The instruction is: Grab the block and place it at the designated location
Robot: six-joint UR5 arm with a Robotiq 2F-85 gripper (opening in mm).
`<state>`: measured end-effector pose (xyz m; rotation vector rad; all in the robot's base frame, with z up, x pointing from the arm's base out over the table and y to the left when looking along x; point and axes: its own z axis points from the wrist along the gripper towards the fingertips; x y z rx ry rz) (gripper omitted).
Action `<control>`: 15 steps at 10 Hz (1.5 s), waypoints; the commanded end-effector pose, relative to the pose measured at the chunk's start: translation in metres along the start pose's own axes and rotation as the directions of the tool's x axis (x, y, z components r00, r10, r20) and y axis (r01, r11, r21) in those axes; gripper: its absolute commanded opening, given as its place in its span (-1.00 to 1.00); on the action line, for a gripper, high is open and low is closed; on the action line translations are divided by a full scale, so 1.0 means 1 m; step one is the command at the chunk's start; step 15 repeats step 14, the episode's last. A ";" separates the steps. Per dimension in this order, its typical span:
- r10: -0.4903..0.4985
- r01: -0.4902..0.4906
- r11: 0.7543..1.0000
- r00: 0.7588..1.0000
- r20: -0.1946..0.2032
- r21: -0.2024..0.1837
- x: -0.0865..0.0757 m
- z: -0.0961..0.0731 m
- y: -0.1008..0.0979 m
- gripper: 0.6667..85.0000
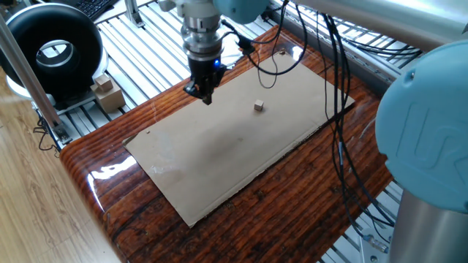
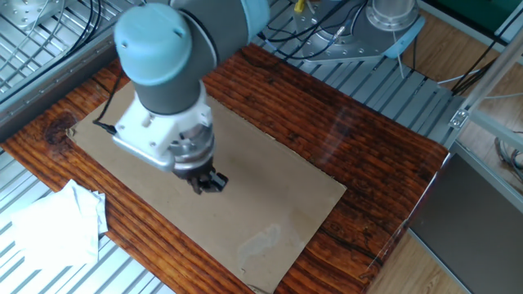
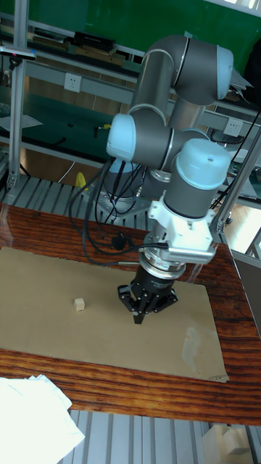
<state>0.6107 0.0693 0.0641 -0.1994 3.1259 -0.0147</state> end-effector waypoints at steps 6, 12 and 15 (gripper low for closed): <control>0.224 -0.219 0.973 0.972 0.066 -0.078 -0.018 -0.005 0.026 -0.99; 0.210 -0.207 0.977 0.976 0.063 -0.050 -0.014 -0.005 0.018 -0.99; 0.201 -0.198 0.979 0.978 0.056 -0.043 -0.013 -0.004 0.016 -0.99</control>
